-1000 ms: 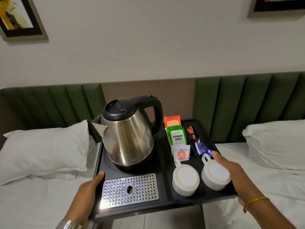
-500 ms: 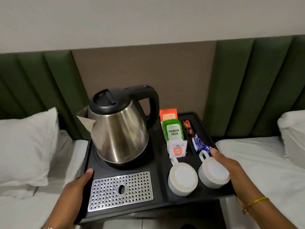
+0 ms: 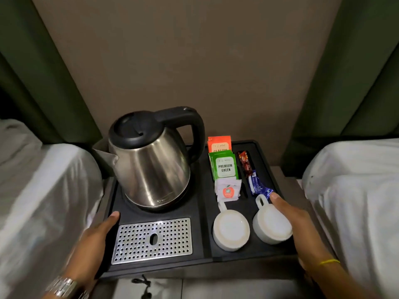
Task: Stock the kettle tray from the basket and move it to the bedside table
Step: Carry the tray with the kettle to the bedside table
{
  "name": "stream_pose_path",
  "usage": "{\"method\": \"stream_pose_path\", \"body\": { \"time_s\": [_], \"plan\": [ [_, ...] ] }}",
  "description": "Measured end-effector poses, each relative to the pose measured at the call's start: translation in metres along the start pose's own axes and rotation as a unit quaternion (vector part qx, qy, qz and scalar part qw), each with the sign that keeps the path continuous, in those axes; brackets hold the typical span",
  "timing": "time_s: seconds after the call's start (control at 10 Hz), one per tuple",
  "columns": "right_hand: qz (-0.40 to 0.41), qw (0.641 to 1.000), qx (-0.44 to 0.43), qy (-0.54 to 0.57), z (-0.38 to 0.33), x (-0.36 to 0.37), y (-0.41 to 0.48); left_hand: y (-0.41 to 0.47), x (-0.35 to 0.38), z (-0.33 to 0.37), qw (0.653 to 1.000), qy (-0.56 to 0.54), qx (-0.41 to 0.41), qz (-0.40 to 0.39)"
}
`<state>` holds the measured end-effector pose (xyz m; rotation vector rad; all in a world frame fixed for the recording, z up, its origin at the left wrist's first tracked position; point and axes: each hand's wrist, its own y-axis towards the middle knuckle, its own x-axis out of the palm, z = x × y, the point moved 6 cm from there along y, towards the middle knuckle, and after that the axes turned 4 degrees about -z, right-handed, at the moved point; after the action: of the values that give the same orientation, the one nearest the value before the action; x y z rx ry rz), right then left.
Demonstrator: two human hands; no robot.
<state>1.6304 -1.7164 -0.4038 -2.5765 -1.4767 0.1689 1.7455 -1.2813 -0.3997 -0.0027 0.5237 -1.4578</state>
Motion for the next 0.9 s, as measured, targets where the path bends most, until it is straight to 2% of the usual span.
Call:
{"method": "stream_pose_path", "body": {
  "time_s": [0.1, 0.3, 0.4, 0.6, 0.7, 0.8, 0.9],
  "plan": [
    [-0.009, 0.999, 0.049, 0.002, 0.057, 0.012, 0.025, 0.033, 0.028, -0.052, 1.0, 0.0, -0.022, -0.014],
    [0.007, 0.999, 0.044, -0.001, 0.121, 0.019, 0.064, 0.086, 0.071, -0.127, 0.995, -0.004, -0.08, -0.051],
    [0.012, 0.999, 0.036, -0.003, 0.135, 0.019, 0.077, 0.104, 0.083, -0.134, 0.996, 0.001, -0.069, -0.047],
    [0.04, 0.998, 0.04, -0.007, 0.147, 0.018, 0.103, 0.149, 0.085, -0.121, 0.986, 0.159, 0.024, -0.034],
    [0.063, 0.998, 0.021, -0.023, 0.145, 0.024, 0.111, 0.177, 0.084, -0.124, 0.957, 0.275, 0.082, -0.039],
    [0.075, 0.997, 0.015, -0.032, 0.143, 0.026, 0.114, 0.185, 0.081, -0.12, 0.95, 0.297, 0.098, 0.005],
    [0.089, 0.995, 0.001, -0.05, 0.142, 0.033, 0.113, 0.201, 0.068, -0.117, 0.978, 0.178, 0.031, 0.107]
  ]
}}
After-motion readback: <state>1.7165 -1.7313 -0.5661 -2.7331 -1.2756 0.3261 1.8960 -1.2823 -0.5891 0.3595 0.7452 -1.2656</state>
